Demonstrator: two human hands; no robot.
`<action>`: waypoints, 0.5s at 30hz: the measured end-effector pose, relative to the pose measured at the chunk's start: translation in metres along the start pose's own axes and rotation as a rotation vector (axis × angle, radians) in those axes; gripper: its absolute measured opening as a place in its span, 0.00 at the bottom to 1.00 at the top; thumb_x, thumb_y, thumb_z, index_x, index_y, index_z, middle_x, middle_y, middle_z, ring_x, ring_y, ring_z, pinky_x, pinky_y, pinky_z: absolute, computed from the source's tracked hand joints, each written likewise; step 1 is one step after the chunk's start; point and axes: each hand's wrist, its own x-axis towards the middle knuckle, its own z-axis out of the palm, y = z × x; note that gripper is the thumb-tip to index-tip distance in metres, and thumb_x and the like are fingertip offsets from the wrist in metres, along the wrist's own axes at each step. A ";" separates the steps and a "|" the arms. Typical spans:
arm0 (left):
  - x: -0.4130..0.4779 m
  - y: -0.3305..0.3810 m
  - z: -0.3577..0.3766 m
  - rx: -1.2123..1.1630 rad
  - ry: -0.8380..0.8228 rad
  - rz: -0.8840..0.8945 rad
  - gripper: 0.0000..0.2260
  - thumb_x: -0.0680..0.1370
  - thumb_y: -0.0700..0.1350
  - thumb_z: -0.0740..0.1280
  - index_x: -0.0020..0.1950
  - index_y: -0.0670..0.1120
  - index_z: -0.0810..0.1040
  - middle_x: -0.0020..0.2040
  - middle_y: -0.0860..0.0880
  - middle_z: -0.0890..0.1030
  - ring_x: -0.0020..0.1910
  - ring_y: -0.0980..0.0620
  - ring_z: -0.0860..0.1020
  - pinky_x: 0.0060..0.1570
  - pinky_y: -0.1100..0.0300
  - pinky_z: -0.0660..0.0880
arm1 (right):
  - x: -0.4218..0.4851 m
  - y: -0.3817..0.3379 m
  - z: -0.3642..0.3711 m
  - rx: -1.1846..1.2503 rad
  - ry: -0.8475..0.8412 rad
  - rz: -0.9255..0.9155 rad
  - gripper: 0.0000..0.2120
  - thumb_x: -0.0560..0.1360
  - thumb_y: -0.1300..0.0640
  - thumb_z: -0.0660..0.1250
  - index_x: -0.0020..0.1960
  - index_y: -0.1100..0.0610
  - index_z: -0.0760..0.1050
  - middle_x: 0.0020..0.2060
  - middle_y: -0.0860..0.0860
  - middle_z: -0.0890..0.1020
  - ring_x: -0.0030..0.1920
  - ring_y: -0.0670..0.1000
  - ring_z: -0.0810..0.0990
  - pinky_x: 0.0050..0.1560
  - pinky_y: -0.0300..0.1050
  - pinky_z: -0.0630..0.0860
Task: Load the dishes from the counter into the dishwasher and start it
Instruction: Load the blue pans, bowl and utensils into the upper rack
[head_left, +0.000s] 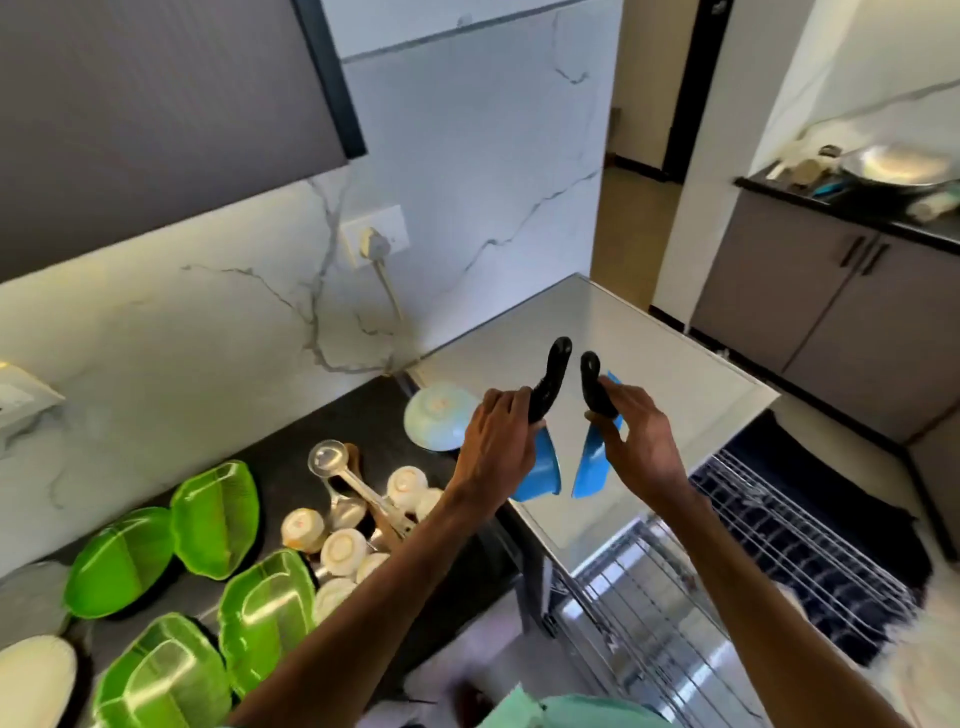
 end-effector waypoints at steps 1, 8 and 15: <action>-0.009 0.013 0.013 -0.030 -0.013 -0.005 0.12 0.77 0.45 0.69 0.58 0.43 0.75 0.51 0.46 0.80 0.52 0.45 0.75 0.50 0.50 0.74 | -0.012 0.009 -0.013 -0.003 -0.008 0.029 0.21 0.75 0.68 0.70 0.68 0.66 0.74 0.56 0.62 0.81 0.56 0.64 0.80 0.58 0.59 0.78; -0.086 0.105 0.102 -0.189 -0.151 -0.119 0.10 0.79 0.48 0.66 0.58 0.45 0.75 0.52 0.47 0.80 0.51 0.47 0.74 0.51 0.51 0.73 | -0.106 0.094 -0.091 -0.026 -0.185 0.171 0.18 0.77 0.62 0.69 0.67 0.61 0.74 0.56 0.57 0.81 0.57 0.59 0.79 0.58 0.58 0.78; -0.131 0.194 0.175 -0.198 -0.260 -0.158 0.18 0.78 0.44 0.69 0.68 0.45 0.75 0.54 0.45 0.80 0.53 0.46 0.74 0.55 0.55 0.69 | -0.180 0.150 -0.155 -0.017 -0.275 0.284 0.18 0.77 0.66 0.70 0.66 0.64 0.75 0.58 0.60 0.81 0.58 0.58 0.79 0.60 0.48 0.73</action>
